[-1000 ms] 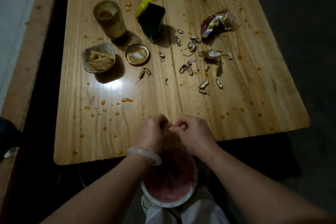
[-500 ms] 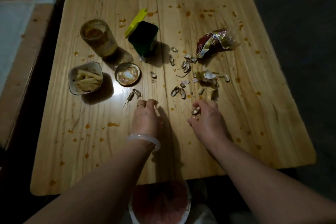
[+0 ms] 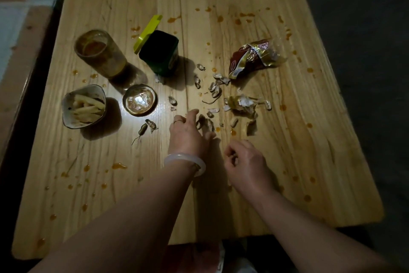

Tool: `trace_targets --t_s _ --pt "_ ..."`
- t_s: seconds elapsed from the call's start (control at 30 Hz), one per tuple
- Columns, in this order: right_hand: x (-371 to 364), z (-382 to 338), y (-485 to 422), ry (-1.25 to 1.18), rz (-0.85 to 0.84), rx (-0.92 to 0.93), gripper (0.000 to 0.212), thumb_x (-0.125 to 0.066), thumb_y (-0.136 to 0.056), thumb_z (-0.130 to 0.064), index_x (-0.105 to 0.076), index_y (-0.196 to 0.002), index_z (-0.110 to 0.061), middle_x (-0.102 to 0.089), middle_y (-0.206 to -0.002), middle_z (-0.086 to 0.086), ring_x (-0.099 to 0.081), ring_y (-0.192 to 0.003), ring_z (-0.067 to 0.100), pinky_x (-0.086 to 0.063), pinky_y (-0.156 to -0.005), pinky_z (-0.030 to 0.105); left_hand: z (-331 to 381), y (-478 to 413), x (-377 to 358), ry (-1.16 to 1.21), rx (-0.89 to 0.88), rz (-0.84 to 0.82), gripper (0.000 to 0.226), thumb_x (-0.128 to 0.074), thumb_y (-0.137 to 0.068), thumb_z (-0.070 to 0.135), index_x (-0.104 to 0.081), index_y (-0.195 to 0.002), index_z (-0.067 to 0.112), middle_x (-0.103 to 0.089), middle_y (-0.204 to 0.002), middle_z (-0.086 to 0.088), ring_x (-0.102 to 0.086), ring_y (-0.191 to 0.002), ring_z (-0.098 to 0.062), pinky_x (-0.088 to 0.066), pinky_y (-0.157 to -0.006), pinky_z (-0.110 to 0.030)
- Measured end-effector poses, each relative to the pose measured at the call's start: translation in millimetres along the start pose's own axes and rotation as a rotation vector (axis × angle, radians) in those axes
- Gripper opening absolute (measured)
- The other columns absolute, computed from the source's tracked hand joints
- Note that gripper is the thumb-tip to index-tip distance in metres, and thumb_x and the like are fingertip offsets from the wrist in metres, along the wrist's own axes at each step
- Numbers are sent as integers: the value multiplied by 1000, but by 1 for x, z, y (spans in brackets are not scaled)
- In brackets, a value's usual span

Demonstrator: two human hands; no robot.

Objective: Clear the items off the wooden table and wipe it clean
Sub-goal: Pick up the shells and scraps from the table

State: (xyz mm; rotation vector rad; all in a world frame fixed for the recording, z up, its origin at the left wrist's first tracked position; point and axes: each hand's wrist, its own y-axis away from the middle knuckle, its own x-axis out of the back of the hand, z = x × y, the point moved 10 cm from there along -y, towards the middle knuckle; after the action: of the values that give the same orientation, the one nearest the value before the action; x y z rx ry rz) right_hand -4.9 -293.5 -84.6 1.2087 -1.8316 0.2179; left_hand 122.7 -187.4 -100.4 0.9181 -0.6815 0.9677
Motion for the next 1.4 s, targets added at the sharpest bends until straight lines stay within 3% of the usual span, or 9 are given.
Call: trace_targets --t_s 0.27,0.4,0.5,0.6,0.8,1.0,1.2,1.33,1.4 --pt "37 37 -21 -201 123 -195 54 -57 -92 -5 -40 -139 -26 -45 -136 3 -42 -107 5 -31 -57 5 23 -7 -8 -109 -90 25 27 -51 -94 28 -54 -120 24 -45 -117 -6 -51 -103 -23 -49 -79 -32" --pt "33 36 -31 -68 47 -177 45 -60 -92 -15 -43 -133 -27 -42 -133 2 -42 -97 6 -29 -56 7 19 0 -2 -70 -110 62 19 -46 -94 26 -56 -108 16 -47 -106 -3 -51 -90 -18 -42 -71 -25" --pt "28 32 -32 23 34 -140 39 -63 -91 -23 -49 -127 -25 -42 -128 -1 -45 -90 7 -33 -57 13 12 5 -1 -114 -138 33 22 -51 -91 18 -56 -112 16 -50 -111 -4 -50 -94 -18 -47 -79 -27" --pt "27 31 -30 52 55 -126 23 -60 -92 -20 -58 -115 -22 -47 -120 -4 -47 -83 4 -32 -55 11 5 12 -4 -170 -169 -12 24 -50 -91 18 -55 -114 17 -52 -109 -5 -51 -99 -21 -50 -87 -33" --pt "14 17 -17 78 -7 -27 10 -58 -92 -13 -60 -94 -23 -51 -97 -8 -49 -76 3 -40 -57 17 -10 27 -3 -192 -188 -55 17 -51 -91 17 -54 -108 19 -50 -101 1 -50 -93 -17 -51 -82 -31" --pt "-20 -22 -3 22 -112 115 18 -56 -94 -13 -64 -106 -23 -50 -103 -13 -51 -86 2 -51 -72 19 -44 23 24 -140 -97 33 10 -54 -90 16 -63 -94 13 -56 -97 -2 -47 -83 -13 -38 -69 -21" --pt "-26 -58 -41 -39 14 95 38 -54 -94 -9 -57 -130 -20 -51 -123 -4 -56 -96 12 -53 -76 25 -97 -1 77 79 199 259 24 -57 -90 15 -58 -114 16 -60 -112 -7 -58 -99 -22 -48 -82 -33" --pt "-30 -66 -67 2 58 57 46 -54 -91 -7 -50 -135 -20 -45 -130 0 -56 -103 21 -56 -82 35 -107 -9 82 61 290 253 48 -61 -88 11 -44 -132 21 -36 -136 -11 -55 -104 -25 -40 -79 -27" --pt "-31 -65 -74 33 75 38 50 -54 -90 -7 -47 -138 -20 -40 -132 2 -55 -101 20 -53 -80 30 -106 -13 79 78 289 227 51 -61 -87 10 -43 -133 25 -30 -137 -10 -53 -95 -23 -40 -78 -26"
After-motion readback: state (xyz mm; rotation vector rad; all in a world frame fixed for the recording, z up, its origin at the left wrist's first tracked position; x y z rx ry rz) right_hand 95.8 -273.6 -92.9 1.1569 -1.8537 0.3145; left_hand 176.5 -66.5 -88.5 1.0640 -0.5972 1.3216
